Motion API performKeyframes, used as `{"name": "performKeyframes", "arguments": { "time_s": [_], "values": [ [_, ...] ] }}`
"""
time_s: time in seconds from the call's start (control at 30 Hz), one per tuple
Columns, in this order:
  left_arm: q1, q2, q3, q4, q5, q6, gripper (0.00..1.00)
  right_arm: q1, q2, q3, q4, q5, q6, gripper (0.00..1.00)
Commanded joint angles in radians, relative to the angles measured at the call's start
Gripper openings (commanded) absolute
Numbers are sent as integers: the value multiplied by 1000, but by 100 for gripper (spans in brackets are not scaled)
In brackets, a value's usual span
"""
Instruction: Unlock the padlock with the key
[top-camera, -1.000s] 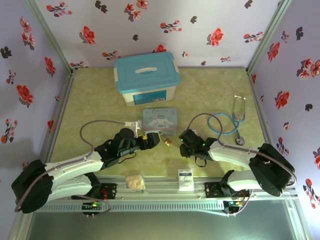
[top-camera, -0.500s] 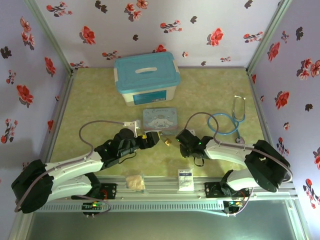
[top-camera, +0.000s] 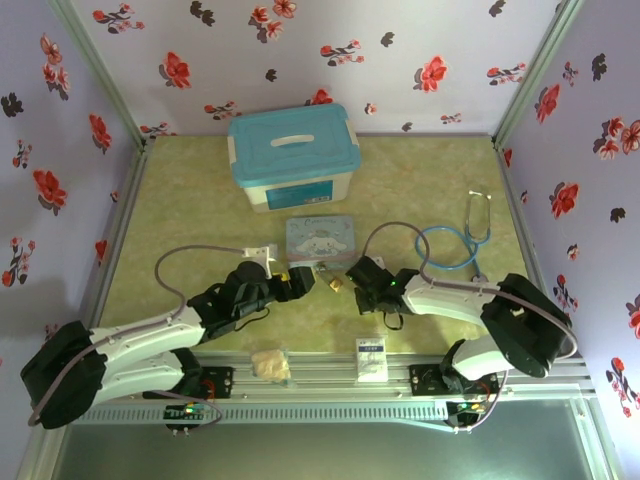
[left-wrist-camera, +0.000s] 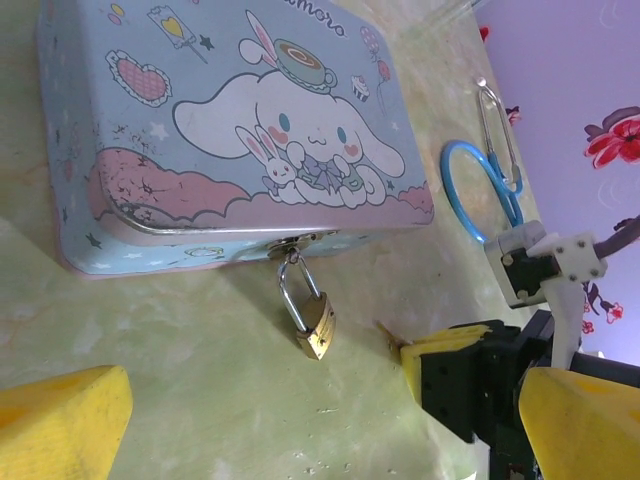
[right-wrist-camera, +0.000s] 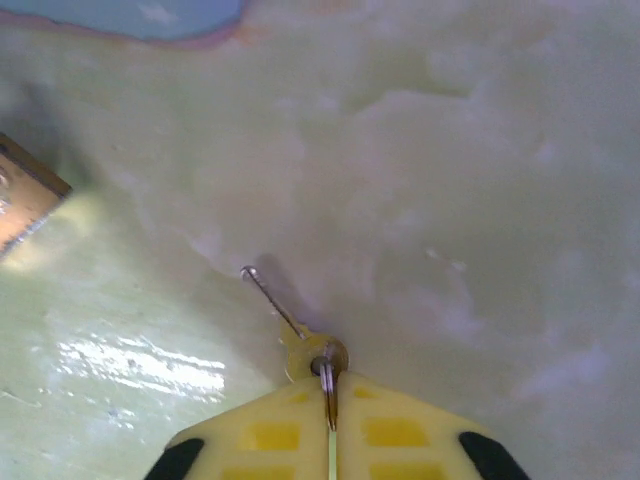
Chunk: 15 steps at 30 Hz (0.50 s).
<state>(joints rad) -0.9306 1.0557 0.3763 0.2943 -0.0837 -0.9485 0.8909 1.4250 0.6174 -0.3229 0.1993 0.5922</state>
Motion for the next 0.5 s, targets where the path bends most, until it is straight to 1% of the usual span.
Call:
{"name": "performKeyframes", "arguments": {
  "time_s": [0.0,0.1,0.23,0.33,0.47],
  "values": [
    [-5,-24,-3,-2,-37,-25,100,10,78,-13,175,-120,-13,0],
    [-5,-42,12,-29,-37,-36,100,10,56,-21,136,-116,-12,0],
    [-5,-57,13,-37,-44,-47,100,9,-65,-81,152,-129,-13,0],
    [-12,-37,15,-1,-44,-61,99,7,-169,-97,131,-145,-33,0],
    [-40,36,34,77,-42,-80,96,3,-271,-123,128,-180,-86,0]
  ]
}}
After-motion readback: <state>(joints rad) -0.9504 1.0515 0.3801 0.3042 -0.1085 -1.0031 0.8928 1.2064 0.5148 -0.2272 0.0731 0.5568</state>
